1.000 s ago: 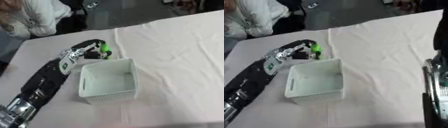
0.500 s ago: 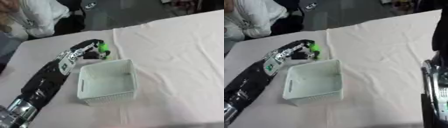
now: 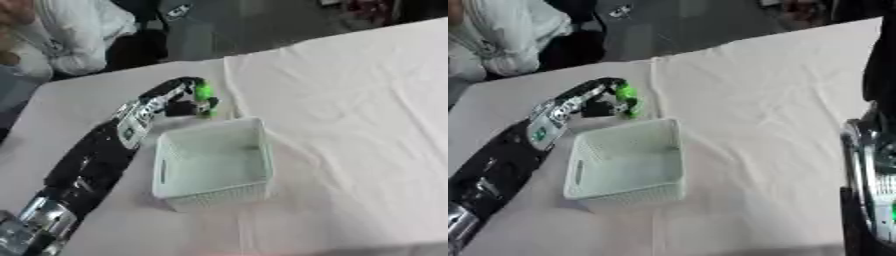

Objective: Pick up objects on the table and place them in the box.

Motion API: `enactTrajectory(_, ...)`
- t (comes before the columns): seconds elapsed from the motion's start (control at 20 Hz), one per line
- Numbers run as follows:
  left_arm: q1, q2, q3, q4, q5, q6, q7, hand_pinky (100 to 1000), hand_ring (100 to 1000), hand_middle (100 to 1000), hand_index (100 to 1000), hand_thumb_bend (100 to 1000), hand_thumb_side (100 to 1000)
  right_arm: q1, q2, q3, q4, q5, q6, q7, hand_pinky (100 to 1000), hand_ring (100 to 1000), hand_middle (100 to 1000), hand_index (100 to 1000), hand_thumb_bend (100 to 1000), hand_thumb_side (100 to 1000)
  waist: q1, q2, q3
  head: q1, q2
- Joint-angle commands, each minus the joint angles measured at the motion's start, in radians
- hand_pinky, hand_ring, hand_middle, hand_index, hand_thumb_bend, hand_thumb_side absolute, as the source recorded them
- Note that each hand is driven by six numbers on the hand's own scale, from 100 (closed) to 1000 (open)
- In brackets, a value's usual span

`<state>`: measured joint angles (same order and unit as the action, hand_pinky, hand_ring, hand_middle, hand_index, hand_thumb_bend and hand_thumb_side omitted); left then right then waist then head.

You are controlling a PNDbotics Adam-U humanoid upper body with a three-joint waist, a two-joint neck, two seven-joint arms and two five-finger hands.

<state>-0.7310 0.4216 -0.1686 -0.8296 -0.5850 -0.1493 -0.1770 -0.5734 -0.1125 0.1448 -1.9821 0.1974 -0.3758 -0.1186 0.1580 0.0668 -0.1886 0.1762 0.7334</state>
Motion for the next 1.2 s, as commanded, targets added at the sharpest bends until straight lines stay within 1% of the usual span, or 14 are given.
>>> enactTrajectory(0.05,-0.019,0.020,0.008,-0.007,0.002,0.002,0.003,946,856,958,1000,1000,847,-0.020,0.000,0.001,-0.015,-0.001,-0.001,0.002,276,457,520,568,100,1000,-0.007,-0.011,0.003,-0.001,-0.015)
enactTrajectory(0.65,-0.032,0.045,-0.002,-0.037,0.008,0.001,-0.009,950,857,960,1000,1000,864,-0.016,-0.004,0.001,-0.012,0.002,-0.001,0.001,275,457,520,568,100,1000,-0.005,-0.016,0.010,-0.005,-0.010)
enactTrajectory(1.2,-0.040,0.053,-0.001,-0.048,0.015,0.007,-0.011,949,855,959,1000,1000,869,-0.016,-0.005,0.001,-0.012,0.002,-0.001,0.001,275,457,519,569,100,1000,-0.005,-0.016,0.010,-0.008,-0.009)
